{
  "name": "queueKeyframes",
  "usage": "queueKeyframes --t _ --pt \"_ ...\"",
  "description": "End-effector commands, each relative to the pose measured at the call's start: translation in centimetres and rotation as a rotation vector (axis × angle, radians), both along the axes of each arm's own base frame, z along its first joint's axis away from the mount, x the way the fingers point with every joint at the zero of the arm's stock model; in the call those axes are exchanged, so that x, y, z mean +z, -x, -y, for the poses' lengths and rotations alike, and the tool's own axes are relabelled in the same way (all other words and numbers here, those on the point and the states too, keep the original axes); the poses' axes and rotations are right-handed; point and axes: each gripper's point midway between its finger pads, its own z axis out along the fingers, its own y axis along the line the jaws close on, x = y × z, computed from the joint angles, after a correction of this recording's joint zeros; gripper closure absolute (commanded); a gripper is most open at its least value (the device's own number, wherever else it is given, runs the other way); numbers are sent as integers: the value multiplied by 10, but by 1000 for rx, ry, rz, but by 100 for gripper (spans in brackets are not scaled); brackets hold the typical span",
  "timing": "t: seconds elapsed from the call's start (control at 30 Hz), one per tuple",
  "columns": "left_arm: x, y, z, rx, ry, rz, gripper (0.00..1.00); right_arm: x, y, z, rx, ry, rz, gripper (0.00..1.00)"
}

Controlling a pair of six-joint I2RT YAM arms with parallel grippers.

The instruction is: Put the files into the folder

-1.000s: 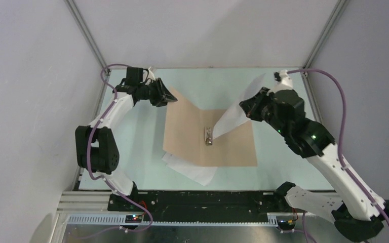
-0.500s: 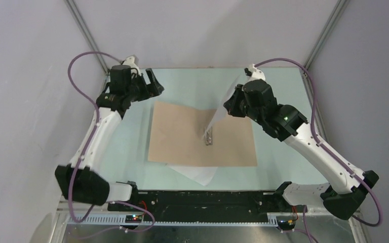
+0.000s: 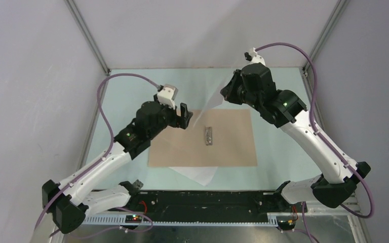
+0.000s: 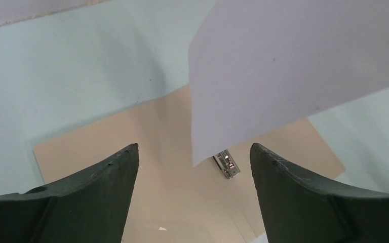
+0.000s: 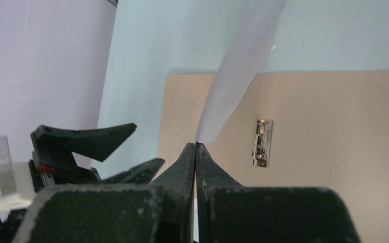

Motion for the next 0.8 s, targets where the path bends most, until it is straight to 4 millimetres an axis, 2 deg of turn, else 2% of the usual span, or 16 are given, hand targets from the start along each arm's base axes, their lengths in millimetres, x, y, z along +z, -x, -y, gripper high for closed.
queueKeyframes --t 0.0,0.1,0.2,0.43,0.53,0.57,0.6,0.63,0.77 --pt "54 3 14 -4 83 218 15 16 0 2 -10 -53 -22 100" --pt "55 8 21 -17 75 265 15 22 0 1 -9 -64 -26 100" --pt "55 20 36 -77 51 297 13 24 1 1 -14 -66 -27 100" --pt "62 38 44 -160 41 427 10 28 1 2 -28 -74 -31 100" --pt "52 38 49 -178 22 466 12 30 2 1 -26 -78 -29 100" --pt "60 38 51 -181 36 507 14 31 3 1 -26 -78 -28 100" --pt "53 39 54 -202 32 515 15 31 3 1 -27 -79 -27 100" --pt "62 39 57 -205 51 553 16 32 3 1 -28 -79 -26 100" --pt "62 38 69 -230 36 593 19 34 4 0 -28 -82 -22 100"
